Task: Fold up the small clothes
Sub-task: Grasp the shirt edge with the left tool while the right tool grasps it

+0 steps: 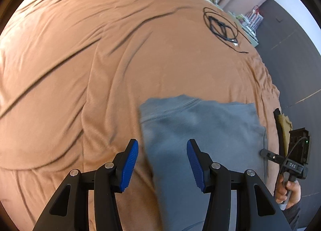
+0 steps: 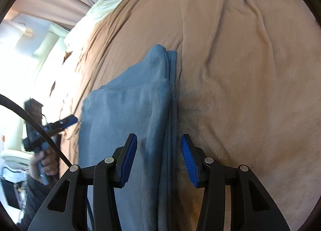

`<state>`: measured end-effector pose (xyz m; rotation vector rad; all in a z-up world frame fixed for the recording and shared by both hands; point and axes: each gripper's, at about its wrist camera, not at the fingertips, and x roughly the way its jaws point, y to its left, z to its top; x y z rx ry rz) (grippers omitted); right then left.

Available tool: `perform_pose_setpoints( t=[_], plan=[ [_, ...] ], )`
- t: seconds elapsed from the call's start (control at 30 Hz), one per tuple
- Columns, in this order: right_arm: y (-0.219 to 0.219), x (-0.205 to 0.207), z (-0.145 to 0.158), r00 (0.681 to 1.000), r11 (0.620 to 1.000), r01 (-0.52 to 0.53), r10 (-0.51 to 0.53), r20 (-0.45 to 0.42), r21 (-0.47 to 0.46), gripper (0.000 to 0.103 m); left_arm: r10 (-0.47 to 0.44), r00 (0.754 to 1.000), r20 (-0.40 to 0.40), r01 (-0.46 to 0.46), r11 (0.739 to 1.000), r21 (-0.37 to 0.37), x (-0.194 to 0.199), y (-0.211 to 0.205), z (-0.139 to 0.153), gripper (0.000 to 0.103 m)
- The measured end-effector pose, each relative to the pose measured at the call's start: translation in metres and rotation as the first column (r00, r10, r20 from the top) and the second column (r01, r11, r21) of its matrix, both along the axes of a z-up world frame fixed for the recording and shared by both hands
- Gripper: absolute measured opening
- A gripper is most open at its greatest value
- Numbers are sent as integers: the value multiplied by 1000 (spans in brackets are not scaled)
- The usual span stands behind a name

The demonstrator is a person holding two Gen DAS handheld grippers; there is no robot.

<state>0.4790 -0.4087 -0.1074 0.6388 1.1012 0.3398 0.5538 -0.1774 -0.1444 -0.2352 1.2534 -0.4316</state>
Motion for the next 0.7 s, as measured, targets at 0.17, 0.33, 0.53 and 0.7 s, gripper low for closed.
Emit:
perform_pose_setpoints(
  t=[0.17, 0.33, 0.53, 0.7],
  plan=[
    [-20, 1, -10, 1000, 998, 1, -2, 13, 60, 43, -11, 999, -40, 9, 999, -36, -5, 5, -15, 52],
    [-30, 6, -19, 1000, 998, 5, -7, 20, 67, 43, -6, 998, -64, 0, 997, -84, 0, 4, -25, 52],
    [-28, 16, -22, 999, 998, 7, -10, 36, 66, 43, 11, 997, -72, -21, 992, -127, 15, 3, -35, 41],
    [-12, 22, -22, 999, 999, 2, -4, 47, 35, 40, 19, 998, -67, -29, 989, -148, 27, 1, -39, 30]
  ],
)
